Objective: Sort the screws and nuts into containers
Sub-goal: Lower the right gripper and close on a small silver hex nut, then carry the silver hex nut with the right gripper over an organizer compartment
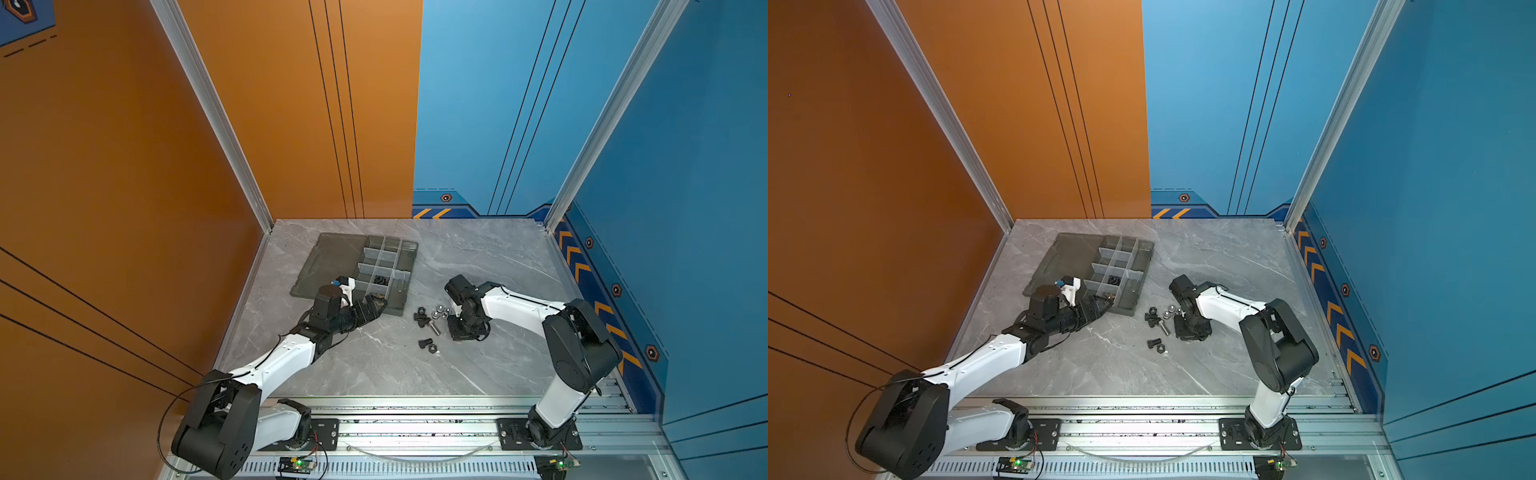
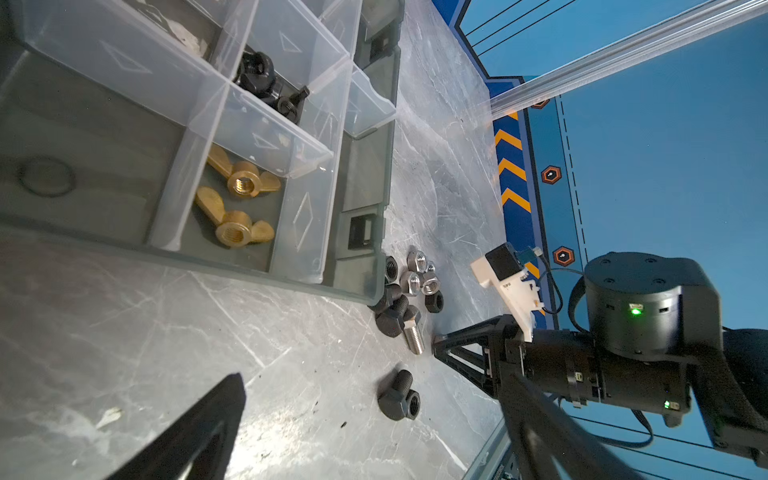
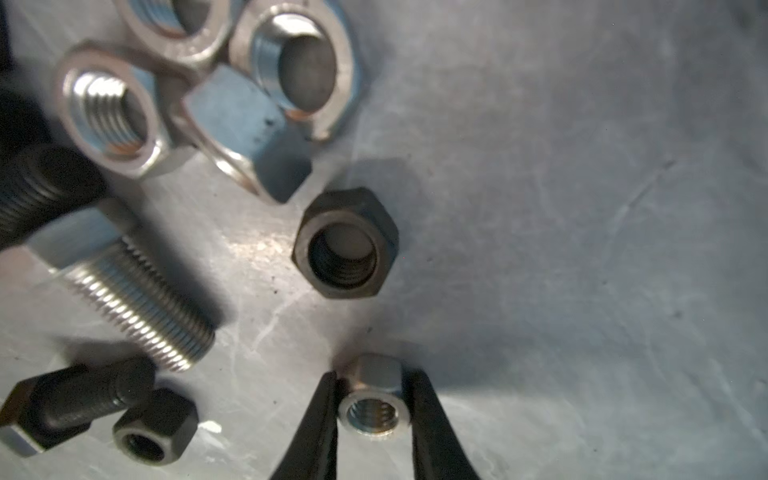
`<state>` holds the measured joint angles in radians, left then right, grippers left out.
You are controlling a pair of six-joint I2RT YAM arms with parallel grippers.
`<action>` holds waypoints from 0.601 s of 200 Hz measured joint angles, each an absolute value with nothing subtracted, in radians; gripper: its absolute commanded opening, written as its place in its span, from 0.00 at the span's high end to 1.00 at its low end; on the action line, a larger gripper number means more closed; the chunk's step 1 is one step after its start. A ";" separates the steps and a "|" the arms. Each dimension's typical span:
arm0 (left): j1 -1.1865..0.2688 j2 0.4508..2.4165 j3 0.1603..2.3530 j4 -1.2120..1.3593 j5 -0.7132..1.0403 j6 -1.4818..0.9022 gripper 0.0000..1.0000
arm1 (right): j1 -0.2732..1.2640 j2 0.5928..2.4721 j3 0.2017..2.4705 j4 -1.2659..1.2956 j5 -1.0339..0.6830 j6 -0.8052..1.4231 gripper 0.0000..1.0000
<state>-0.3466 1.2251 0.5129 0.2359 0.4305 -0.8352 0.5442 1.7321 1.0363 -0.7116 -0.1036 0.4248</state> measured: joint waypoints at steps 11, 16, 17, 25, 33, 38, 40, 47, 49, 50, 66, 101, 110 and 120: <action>-0.347 1.225 0.513 0.236 0.430 -0.835 0.02 | 0.544 1.732 1.036 -0.711 -0.104 0.423 0.85; -0.347 1.225 0.513 0.236 0.430 -0.835 0.02 | 0.544 1.732 1.036 -0.711 -0.104 0.423 0.87; -0.347 1.225 0.513 0.236 0.430 -0.835 0.02 | 0.544 1.732 1.036 -0.711 -0.104 0.423 0.87; -0.347 1.225 0.513 0.236 0.430 -0.835 0.02 | 0.544 1.732 1.036 -0.711 -0.104 0.423 0.89; -0.347 1.225 0.513 0.236 0.430 -0.835 0.02 | 0.544 1.732 1.036 -0.711 -0.104 0.423 0.90; -0.347 1.225 0.513 0.236 0.430 -0.835 0.02 | 0.544 1.732 1.036 -0.711 -0.104 0.423 0.91; -0.347 1.225 0.513 0.236 0.430 -0.835 0.02 | 0.544 1.732 1.036 -0.711 -0.104 0.423 0.91; -0.347 1.225 0.513 0.236 0.430 -0.835 0.02 | 0.544 1.731 1.036 -0.711 -0.104 0.422 0.92; -0.347 1.225 0.513 0.236 0.430 -0.835 0.02 | 0.544 1.731 1.036 -0.711 -0.104 0.422 0.92; -0.347 1.225 0.513 0.236 0.430 -0.835 0.02 | 0.544 1.731 1.036 -0.711 -0.104 0.422 0.92; -0.347 1.225 0.513 0.236 0.430 -0.835 0.02 | 0.544 1.730 1.036 -0.711 -0.104 0.419 0.93; -0.347 1.225 0.513 0.237 0.430 -0.835 0.02 | 0.538 1.724 1.034 -0.710 -0.114 0.415 0.93; -0.347 1.225 0.513 0.237 0.430 -0.835 0.02 | 0.535 1.720 1.034 -0.710 -0.120 0.413 0.93; -0.347 1.225 0.513 0.237 0.430 -0.835 0.02 | 0.532 1.712 1.035 -0.710 -0.130 0.408 0.93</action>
<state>-0.3466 1.2251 0.5129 0.2375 0.4305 -0.8352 0.5320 1.7123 1.0348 -0.7097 -0.1295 0.4076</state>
